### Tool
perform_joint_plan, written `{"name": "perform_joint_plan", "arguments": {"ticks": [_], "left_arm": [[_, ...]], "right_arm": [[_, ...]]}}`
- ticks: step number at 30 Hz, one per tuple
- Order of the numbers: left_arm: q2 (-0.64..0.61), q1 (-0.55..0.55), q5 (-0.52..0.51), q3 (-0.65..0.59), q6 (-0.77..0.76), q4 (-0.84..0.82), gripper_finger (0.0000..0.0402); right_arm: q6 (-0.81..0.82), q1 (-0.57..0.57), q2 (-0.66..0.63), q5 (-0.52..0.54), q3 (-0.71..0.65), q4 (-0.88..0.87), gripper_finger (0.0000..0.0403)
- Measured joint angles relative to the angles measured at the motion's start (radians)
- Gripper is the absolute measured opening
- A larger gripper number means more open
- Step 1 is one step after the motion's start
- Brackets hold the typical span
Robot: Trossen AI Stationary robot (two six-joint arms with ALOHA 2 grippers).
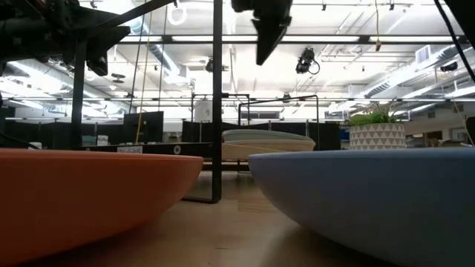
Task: Place and stack plates onto a shelf
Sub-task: Stack the green plate on top of the gray plate on the shelf
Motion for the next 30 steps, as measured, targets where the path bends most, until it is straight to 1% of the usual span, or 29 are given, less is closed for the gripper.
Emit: {"name": "perform_joint_plan", "arguments": {"ticks": [2, 6, 10, 14, 18, 24, 28, 30], "left_arm": [[0.0, 0.0, 0.0, 0.0, -0.007, 0.0, 0.0116], [0.0, 0.0, 0.0, 0.0, -0.058, 0.0, 0.0116], [0.0, 0.0, 0.0, 0.0, -0.076, -0.001, 0.0116], [0.0, 0.0, 0.0, 0.0, -0.071, -0.002, 0.0116], [0.0, 0.0, 0.0, 0.0, -0.07, -0.002, 0.0116], [0.0, 0.0, 0.0, 0.0, -0.067, -0.002, 0.0116], [0.0, 0.0, 0.0, 0.0, -0.068, -0.001, 0.0116], [0.0, 0.0, 0.0, 0.0, -0.068, 0.0, 0.0116]], "right_arm": [[-0.005, 0.013, 0.002, 0.015, -0.063, 0.079, 0.0099], [-0.051, 0.008, 0.0, -0.052, -0.253, 0.307, 0.0098], [-0.117, -0.023, -0.018, -0.089, -0.426, 0.558, 0.0093], [-0.194, -0.062, -0.023, -0.127, -0.534, 0.796, 0.0088], [-0.25, -0.1, -0.023, -0.156, -0.588, 0.972, 0.0087], [-0.239, -0.147, -0.016, -0.197, -0.617, 0.999, 0.0087], [-0.236, -0.15, -0.018, -0.187, -0.625, 0.978, 0.0087], [-0.242, -0.141, -0.047, -0.181, -0.625, 0.991, 0.0087]]}}
